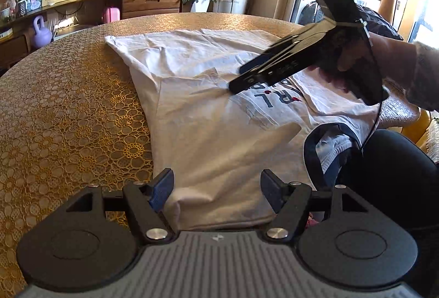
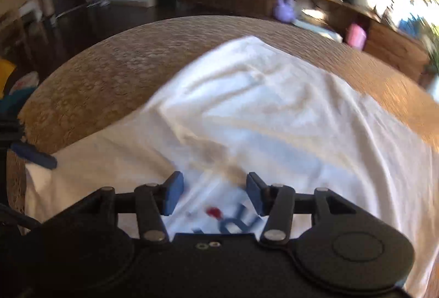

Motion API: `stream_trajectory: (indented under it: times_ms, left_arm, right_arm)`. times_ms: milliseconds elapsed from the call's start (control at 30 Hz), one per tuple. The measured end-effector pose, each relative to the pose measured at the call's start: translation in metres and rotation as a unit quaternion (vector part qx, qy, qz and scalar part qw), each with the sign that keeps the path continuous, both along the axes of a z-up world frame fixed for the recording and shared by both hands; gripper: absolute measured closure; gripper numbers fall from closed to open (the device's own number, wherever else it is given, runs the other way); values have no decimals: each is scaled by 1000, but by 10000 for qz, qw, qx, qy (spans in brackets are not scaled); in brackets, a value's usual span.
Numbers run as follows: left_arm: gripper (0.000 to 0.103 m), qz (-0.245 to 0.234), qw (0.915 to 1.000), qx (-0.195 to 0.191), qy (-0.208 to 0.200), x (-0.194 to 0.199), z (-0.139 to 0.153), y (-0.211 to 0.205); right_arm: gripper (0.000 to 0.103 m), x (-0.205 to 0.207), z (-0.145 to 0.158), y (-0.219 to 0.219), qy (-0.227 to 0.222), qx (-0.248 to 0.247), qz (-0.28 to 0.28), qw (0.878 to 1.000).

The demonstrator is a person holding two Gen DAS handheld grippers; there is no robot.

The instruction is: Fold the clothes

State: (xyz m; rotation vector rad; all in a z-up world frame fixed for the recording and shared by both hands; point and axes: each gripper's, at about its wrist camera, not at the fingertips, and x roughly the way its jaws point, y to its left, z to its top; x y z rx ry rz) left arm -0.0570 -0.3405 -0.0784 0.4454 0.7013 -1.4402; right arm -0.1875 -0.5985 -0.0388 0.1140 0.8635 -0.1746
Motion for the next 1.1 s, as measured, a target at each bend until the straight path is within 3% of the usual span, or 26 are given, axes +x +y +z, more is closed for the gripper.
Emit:
stream_trajectory:
  times_ms: [133,200,467,567,700,800,867,933,1100]
  left_arm:
    - [34,67,9999,106,-92,-4,4,2]
    - [34,170,9997,122,-81,-4,5,5]
    - [32,1066,9931,472,-150,9,5,9]
    - [32,1168,9913,568,-231,7,7,8]
    - [32,1121,9913,459,-511,-9,15,5]
    - [32,1091,9894,495,-826,-16,16,-3]
    - [32,1233,9887,626,-574,-8,12,-7]
    - [32,1378,9871,758,-315,1,7,-12]
    - [31,1458,9847,776,-562,-1,4,-11]
  right_arm:
    - [0,-41,19,-7,-129,-285,-420,9986]
    - [0,-74,29,-7,-225,-146,-686,9973]
    - [0,-195,27,19,-69,-282,-1677,9854]
    - [0,-223,21,27,-33,-266,-1920,9810]
    - [0,-233,10,34,36,-447,-2050,9777]
    - [0,-231,7,30,-14,-253,-1979,9799]
    - [0,-229,5,25,-67,74,-1928,9812]
    - [0,-227,3,28,-79,83,-1882,9821]
    - [0,-225,-3,43,149,-417,-1637,9855]
